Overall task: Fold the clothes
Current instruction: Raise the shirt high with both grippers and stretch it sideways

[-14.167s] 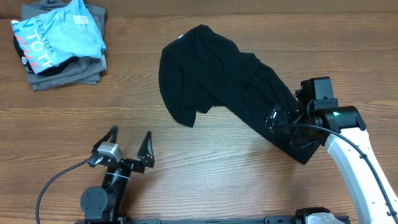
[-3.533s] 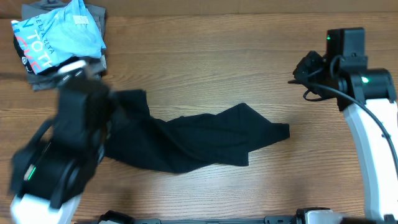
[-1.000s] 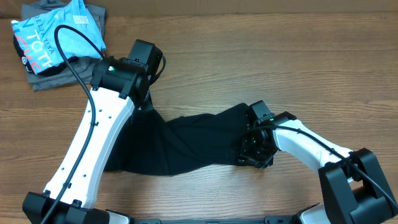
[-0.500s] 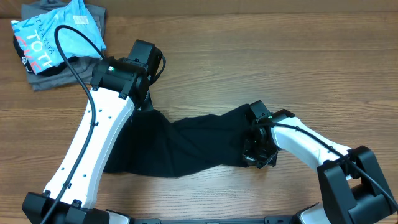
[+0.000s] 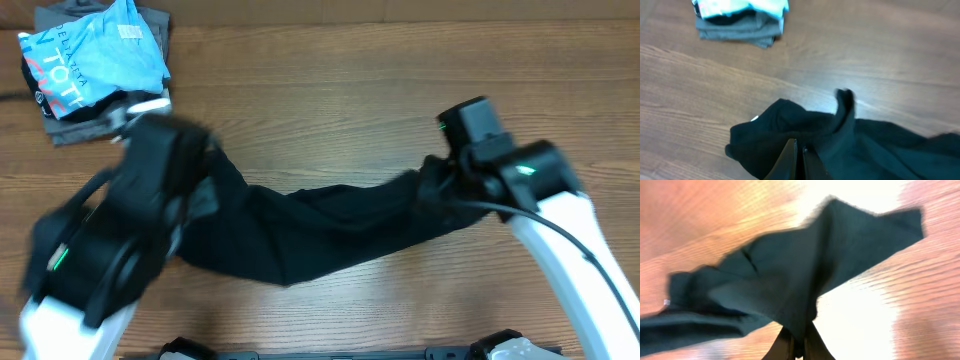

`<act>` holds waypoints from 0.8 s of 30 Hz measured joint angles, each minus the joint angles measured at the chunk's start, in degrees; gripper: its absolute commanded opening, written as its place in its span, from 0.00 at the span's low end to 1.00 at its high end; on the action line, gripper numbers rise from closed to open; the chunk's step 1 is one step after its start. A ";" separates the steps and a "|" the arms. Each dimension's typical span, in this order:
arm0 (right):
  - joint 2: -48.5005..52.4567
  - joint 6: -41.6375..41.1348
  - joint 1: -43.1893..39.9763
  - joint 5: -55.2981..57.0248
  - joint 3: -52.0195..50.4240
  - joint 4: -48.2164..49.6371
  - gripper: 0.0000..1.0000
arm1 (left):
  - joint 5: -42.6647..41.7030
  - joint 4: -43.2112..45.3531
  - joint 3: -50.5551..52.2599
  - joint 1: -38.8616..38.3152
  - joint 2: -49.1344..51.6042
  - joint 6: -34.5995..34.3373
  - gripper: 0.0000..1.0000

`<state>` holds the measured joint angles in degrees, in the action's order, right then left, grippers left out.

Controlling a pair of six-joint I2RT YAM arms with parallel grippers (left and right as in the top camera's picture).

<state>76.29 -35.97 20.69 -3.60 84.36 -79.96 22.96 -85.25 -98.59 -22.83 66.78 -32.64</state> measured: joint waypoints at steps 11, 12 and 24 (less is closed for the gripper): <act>-7.04 1.51 -6.12 3.10 22.53 -7.52 0.04 | -0.15 -0.26 -10.25 -0.09 -15.80 3.39 0.04; -7.28 1.51 -6.75 3.19 24.22 -8.07 0.04 | -0.20 -0.46 -12.31 -0.09 -16.74 3.78 0.04; -7.93 1.51 -10.54 6.78 48.22 -14.38 0.04 | -0.42 -0.50 -28.37 -0.07 -19.47 9.38 0.04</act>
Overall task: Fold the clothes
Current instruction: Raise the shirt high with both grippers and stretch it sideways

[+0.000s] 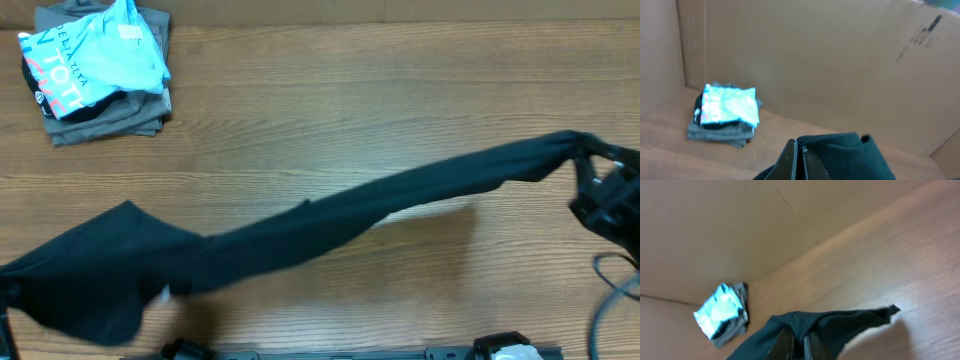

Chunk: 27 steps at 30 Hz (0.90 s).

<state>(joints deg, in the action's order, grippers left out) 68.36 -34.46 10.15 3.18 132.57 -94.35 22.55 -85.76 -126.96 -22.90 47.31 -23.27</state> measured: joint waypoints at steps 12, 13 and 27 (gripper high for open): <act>-0.61 -0.02 0.00 2.12 7.74 -0.85 0.04 | -0.44 4.57 -4.66 7.98 0.44 6.03 0.04; -0.37 -0.04 0.00 2.47 7.74 -0.83 0.04 | -0.44 4.61 -4.68 8.59 0.87 6.43 0.04; 12.35 -0.02 0.00 11.93 7.72 -0.76 0.04 | 1.97 5.57 -4.22 9.18 22.05 7.21 0.04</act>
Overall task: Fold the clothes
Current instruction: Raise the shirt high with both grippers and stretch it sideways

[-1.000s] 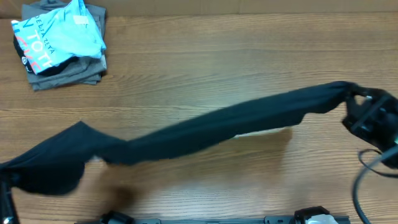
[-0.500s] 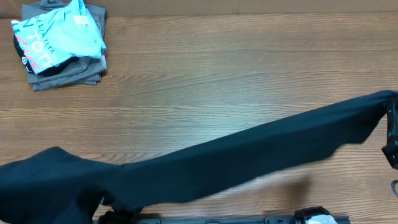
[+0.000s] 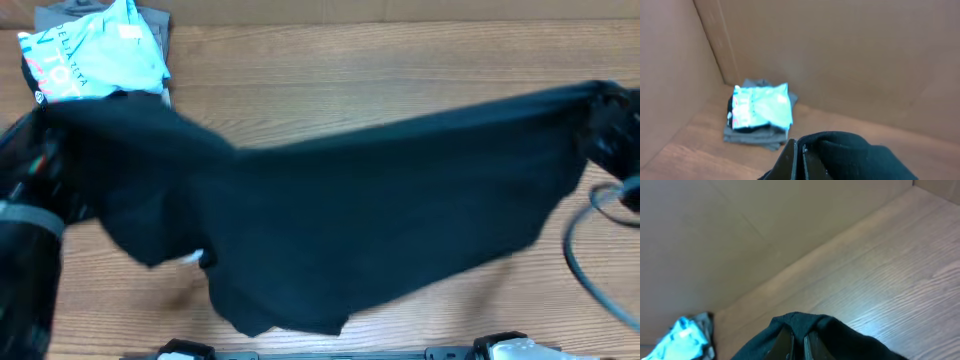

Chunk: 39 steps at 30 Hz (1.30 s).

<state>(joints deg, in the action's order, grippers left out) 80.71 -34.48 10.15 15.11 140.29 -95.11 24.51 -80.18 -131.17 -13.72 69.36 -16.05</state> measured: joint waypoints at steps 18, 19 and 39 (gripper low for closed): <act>-7.19 1.57 -0.04 -4.39 0.26 -0.11 0.04 | -6.71 -12.83 -6.56 0.00 -3.76 -3.10 0.04; -7.10 1.64 -0.04 -4.42 0.37 0.28 0.04 | -6.80 -12.85 -6.56 0.00 -3.32 -3.28 0.04; 25.64 5.18 -0.13 -4.79 -0.42 22.97 0.04 | -2.25 18.97 -4.28 0.50 36.81 0.48 0.04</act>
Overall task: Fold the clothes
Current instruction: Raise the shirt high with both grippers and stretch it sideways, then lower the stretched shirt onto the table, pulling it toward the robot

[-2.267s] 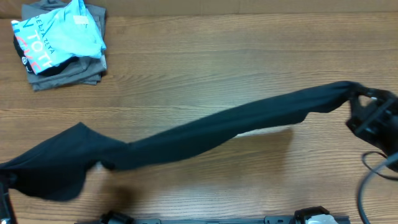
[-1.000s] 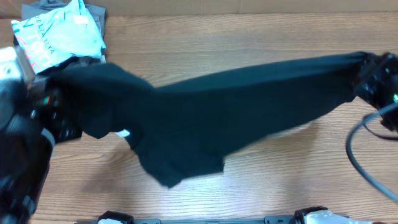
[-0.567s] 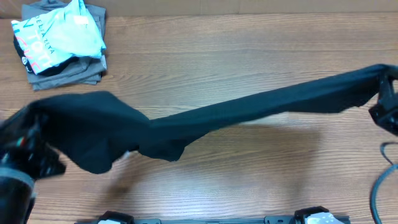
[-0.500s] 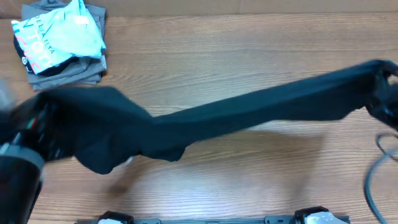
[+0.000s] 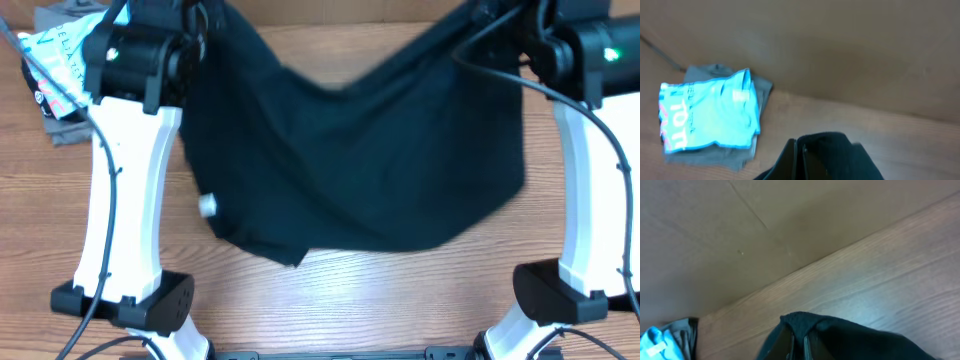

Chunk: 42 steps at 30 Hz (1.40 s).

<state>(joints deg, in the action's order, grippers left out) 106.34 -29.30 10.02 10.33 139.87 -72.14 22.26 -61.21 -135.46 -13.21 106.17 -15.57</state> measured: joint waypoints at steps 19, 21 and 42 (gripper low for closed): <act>-11.17 3.56 -12.50 -7.43 12.83 -20.76 0.04 | -1.29 -22.58 -18.60 0.13 -11.56 3.30 0.04; -8.87 3.34 -12.50 -8.31 8.72 -21.97 0.04 | -1.97 -25.49 -16.20 0.13 -8.13 1.73 0.04; -10.69 2.56 -12.50 -10.16 -31.34 -21.59 0.04 | -9.90 -35.43 18.49 0.13 -1.81 -8.79 0.04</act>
<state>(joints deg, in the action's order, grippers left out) 95.66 -26.74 -2.48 0.16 108.53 -93.73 12.36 -96.64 -116.97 -13.08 104.36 -24.36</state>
